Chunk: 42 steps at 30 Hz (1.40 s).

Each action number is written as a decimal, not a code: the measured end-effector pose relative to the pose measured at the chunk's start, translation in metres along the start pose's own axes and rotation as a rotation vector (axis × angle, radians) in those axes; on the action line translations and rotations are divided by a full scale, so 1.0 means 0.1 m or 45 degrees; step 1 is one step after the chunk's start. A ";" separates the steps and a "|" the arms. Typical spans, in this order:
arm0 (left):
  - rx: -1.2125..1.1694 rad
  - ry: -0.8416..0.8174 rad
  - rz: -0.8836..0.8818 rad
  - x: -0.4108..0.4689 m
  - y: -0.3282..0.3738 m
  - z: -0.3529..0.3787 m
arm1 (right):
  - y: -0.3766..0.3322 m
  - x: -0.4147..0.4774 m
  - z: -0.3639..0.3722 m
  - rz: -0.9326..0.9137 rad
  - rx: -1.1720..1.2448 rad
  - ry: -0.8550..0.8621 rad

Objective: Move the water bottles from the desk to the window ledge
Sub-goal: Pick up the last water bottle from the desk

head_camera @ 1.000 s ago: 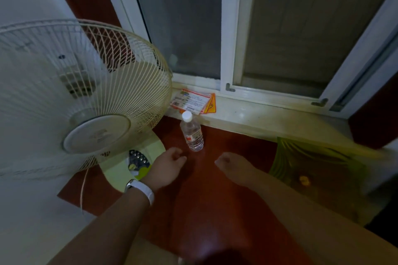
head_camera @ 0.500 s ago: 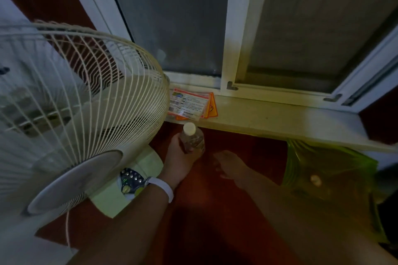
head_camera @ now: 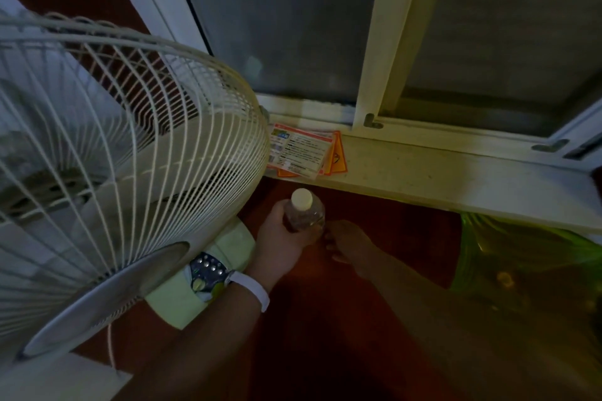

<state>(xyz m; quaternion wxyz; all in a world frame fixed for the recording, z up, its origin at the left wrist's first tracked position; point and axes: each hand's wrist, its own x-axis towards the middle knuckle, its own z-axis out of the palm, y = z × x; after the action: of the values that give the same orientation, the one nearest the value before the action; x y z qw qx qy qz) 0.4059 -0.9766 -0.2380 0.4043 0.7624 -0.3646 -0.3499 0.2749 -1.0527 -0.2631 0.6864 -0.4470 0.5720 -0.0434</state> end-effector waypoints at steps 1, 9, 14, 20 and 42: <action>-0.005 -0.007 0.000 -0.01 -0.01 0.00 | 0.00 -0.02 0.00 0.000 0.014 -0.001; 0.003 -0.043 0.048 -0.22 0.10 -0.06 | 0.19 -0.23 -0.03 0.018 0.188 0.016; -0.083 -0.131 0.132 -0.38 0.26 -0.12 | 0.32 -0.50 -0.04 0.011 0.361 0.069; -0.140 -0.356 0.259 -0.56 0.44 -0.14 | 0.51 -0.81 -0.05 -0.084 0.571 0.164; -0.209 -1.088 0.537 -2.42 1.33 1.22 | 2.14 -2.88 -1.03 -0.290 0.969 0.684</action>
<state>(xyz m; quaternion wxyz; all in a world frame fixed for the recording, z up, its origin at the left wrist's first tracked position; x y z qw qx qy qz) 0.1503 -0.8721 -0.1169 0.3392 0.4254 -0.6158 -0.5698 -0.0051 -0.8185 -0.1843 0.6200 -0.1967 0.6199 -0.4388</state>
